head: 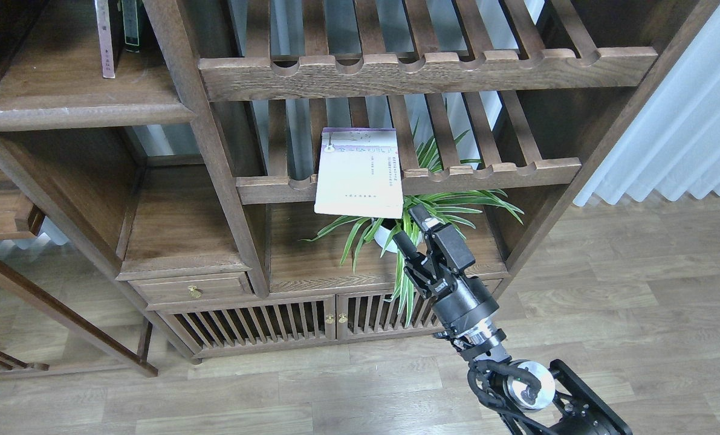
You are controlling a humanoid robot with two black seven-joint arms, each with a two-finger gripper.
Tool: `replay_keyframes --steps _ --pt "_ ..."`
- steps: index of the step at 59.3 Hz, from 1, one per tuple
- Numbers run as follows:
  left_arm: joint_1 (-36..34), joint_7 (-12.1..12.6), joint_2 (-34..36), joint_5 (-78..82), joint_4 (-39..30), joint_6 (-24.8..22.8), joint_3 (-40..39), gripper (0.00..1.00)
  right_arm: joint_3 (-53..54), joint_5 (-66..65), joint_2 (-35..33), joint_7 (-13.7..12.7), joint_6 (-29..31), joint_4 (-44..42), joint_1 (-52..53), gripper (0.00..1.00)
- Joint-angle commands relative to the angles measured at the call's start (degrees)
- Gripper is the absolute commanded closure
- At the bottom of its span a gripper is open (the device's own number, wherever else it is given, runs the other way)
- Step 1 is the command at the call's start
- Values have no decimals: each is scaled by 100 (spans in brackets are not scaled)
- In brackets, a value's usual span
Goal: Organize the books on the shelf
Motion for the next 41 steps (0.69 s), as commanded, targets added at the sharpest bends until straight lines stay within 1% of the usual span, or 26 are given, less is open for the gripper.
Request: replay_keyframes --steps 1,5,7,8,13,20,27,30,31,37,40,41 --pt "-38 -92 -90 8 84 -7 69 97 0 6 0 0 0 2 19 2" --pt "-47 -144 -108 -1 163 -34 113 96 0 6 0 8 0 2 45 2" --pt "-38 -223 -108 -1 207 -42 139 97 0 6 0 8 0 -7 54 2" --pt "-29 -311 -125 -1 216 -42 174 97 0 6 0 17 0 -7 54 2" --pt "-3 -566 -152 8 225 -34 288 97 0 6 0 43 0 -7 54 2" --pt "-3 -663 -196 -1 304 -34 324 97 0 6 0 44 0 -7 54 2" --pt "24 -795 -196 -1 339 -34 324 93 0 6 0 44 0 2 45 2" --pt "41 -813 -204 -1 348 -34 324 88 0 6 0 44 0 2 45 2" --pt "50 -813 -204 -1 348 1 324 82 0 6 0 44 0 2 45 2" --pt "76 -813 -222 -1 365 37 324 79 -8 6 0 44 0 2 45 2" --pt "85 -813 -283 -9 401 37 324 74 0 6 0 44 0 2 45 2" --pt "94 -813 -318 -9 401 37 324 70 0 6 0 44 0 2 45 2"
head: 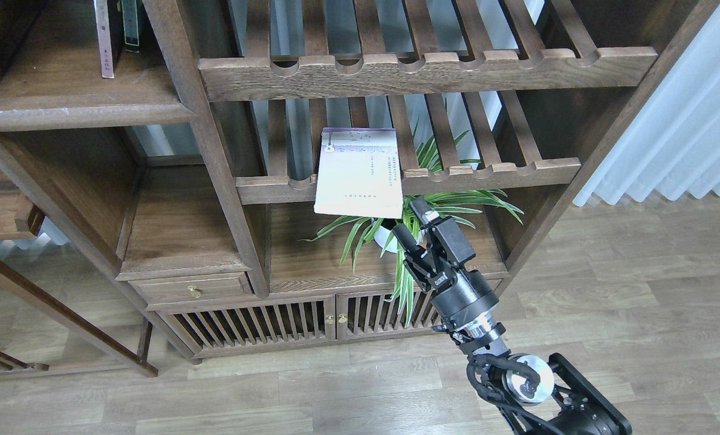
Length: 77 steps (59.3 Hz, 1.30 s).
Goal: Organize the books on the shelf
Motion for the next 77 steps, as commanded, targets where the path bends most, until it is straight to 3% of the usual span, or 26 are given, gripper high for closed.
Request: replay_keyframes --steps 1,9,31,45,63,77 --pt "27 -4 -110 -9 39 24 0 68 0 0 0 -1 0 1 -2 2" --pt "53 -31 -136 -17 56 24 0 56 0 0 0 -1 0 1 -11 2" --pt "88 -40 -154 -26 -49 24 -43 44 44 0 0 17 0 28 -55 2" --pt "264 75 250 -79 -1086 612 -70 37 53 0 0 17 0 28 -55 2" --pt "1424 -22 1973 -219 -2825 648 -219 29 27 -9 0 17 0 19 -81 2" --pt "2092 75 2509 -641 -4206 639 -650 23 -70 -27 0 8 0 19 -248 2"
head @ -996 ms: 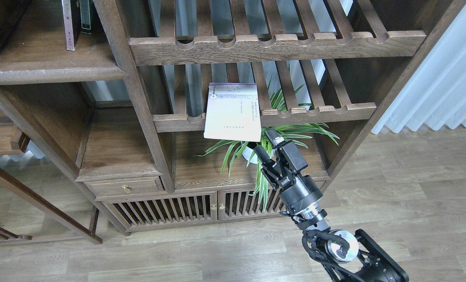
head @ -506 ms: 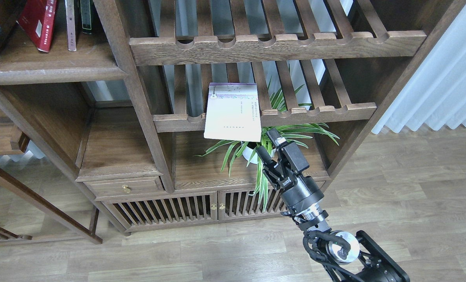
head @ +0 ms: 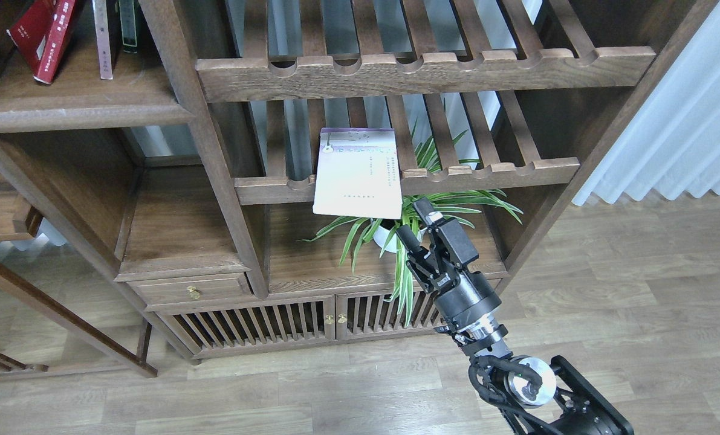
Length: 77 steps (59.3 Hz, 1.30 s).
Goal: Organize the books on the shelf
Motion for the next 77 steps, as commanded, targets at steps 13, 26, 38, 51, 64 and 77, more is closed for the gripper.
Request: replay_keyframes --steps 13,26,38,51,64,77 --pt "1254 49 1332 -617 -1407 -321 -233 13 -44 -25 0 -9 0 3 -319 2" --pt "1491 164 1368 -706 -1646 -784 -427 13 -141 -69 0 -9 0 3 -390 2" --pt "1693 330 1035 -706 -1646 -784 -497 13 -211 -254 0 0 0 3 -390 2" --pt "1957 375 323 -688 -1637 -784 -787 13 -211 -430 0 0 0 3 -495 2" --pt "2720 866 -590 -478 -1646 -784 -1498 13 -193 -544 0 0 0 108 -855 2" --pt "4118 1051 -1584 -125 -1646 -784 -2122 14 -79 -562 0 0 0 205 -1110 2"
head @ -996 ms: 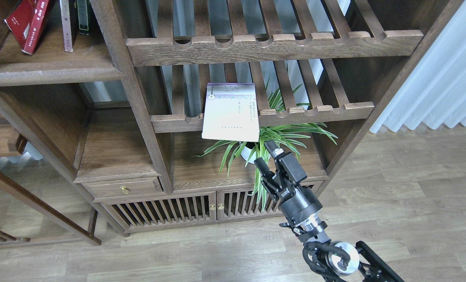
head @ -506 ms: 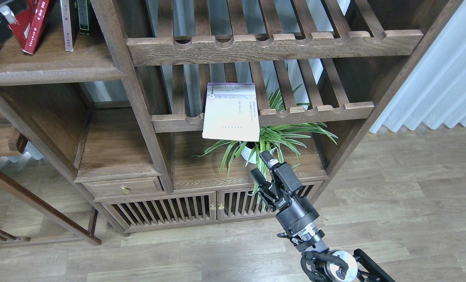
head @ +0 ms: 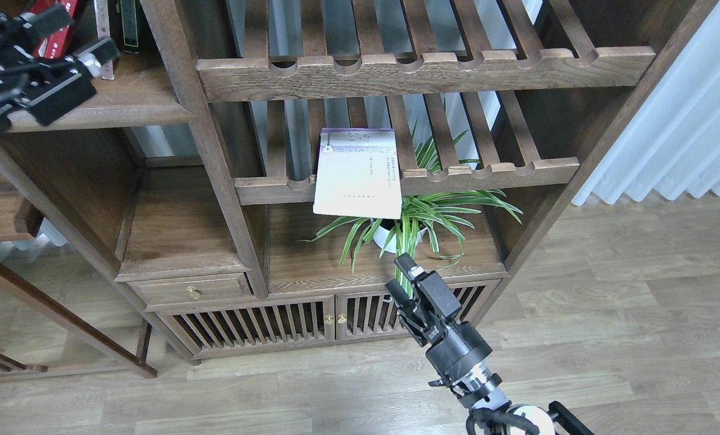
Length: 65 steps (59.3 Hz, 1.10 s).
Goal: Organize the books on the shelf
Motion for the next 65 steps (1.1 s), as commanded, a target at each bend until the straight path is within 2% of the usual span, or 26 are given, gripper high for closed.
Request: replay_keyframes --steps 1,7,18,24,25,27,32,37,40,55,61,65 --pt "770 82 -510 114 -1 -1 -411 14 62 -10 0 -1 0 19 -161 2" --pt "1350 152 -897 132 -1 -1 -702 14 62 -10 0 -1 0 19 -267 2" --pt "2607 503 -1538 149 -1 -1 -1527 15 -26 -45 0 -1 0 19 -355 2" --pt "3038 469 -1723 141 -1 -1 -1897 15 -148 -54 0 -1 0 2 -355 3" --pt "3325 416 -1880 97 25 -1 -1967 14 -210 -54 0 8 0 -7 -346 3" --pt "3477 407 -2030 79 86 -1 -1985 13 -245 -45 0 34 0 -16 -337 3" --pt "3610 398 -2365 70 271 -1 -2029 13 -307 -45 0 210 0 -42 -258 2" --pt "3627 389 -2646 53 456 -1 -2125 13 -342 -28 0 587 0 -60 57 2" --pt "3636 389 -2716 44 500 -1 -2161 13 -377 -19 0 702 0 -60 181 2" --pt "3680 354 -2840 18 667 -1 -2284 12 -1642 -45 0 904 0 -69 981 2" --pt "3671 354 -2840 9 728 -1 -2389 11 -2064 -36 0 1133 0 -209 1209 2" --pt "3662 345 -2840 0 790 -1 -2416 11 -2135 -10 0 1344 -312 -350 1350 2"
